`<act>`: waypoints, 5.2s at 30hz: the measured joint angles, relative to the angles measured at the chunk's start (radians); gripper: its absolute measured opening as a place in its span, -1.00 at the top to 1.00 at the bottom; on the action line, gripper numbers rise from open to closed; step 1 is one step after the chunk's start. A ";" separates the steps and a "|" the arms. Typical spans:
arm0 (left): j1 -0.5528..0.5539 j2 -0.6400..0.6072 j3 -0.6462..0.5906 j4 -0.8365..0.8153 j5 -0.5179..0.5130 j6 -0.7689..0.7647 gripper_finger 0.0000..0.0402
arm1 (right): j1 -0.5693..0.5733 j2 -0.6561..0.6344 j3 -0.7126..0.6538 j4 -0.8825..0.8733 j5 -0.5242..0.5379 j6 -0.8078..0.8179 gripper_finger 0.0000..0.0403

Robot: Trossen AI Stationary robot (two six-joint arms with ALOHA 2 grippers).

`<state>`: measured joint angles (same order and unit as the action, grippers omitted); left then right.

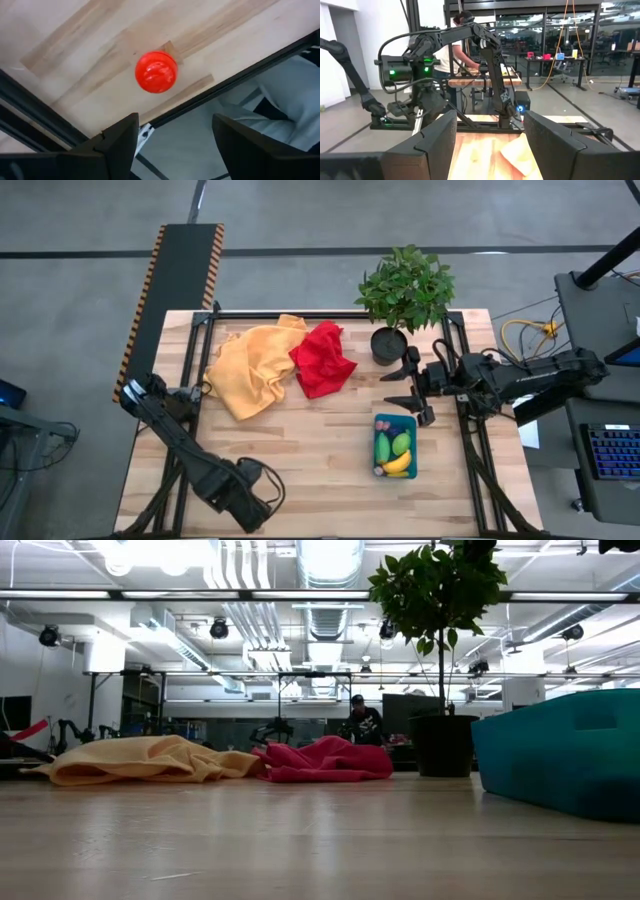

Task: Pick and placing Produce into tupperware
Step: Put the tomato into the blue bin

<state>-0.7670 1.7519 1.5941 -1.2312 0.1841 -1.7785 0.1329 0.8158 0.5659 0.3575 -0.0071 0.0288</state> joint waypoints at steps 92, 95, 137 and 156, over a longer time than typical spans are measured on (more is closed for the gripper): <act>-0.003 0.131 -0.375 0.463 0.064 -0.004 -0.18 | 0.000 -0.003 -0.002 -0.030 0.000 0.012 -0.11; 0.006 0.130 -0.370 0.461 0.031 0.027 -0.19 | 0.000 -0.003 -0.002 -0.031 0.000 0.050 -0.11; 0.209 0.043 -0.283 0.494 -0.393 0.456 -0.18 | 0.000 -0.010 -0.002 -0.030 0.000 0.137 -0.11; 0.509 0.046 -0.247 1.147 -0.478 1.237 -0.17 | 0.000 -0.329 -0.036 -0.205 -0.079 0.136 -0.11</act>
<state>-0.2577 1.7981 1.3476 -0.0838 -0.2935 -0.5416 0.1333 0.4868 0.5303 0.1521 -0.0864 0.1651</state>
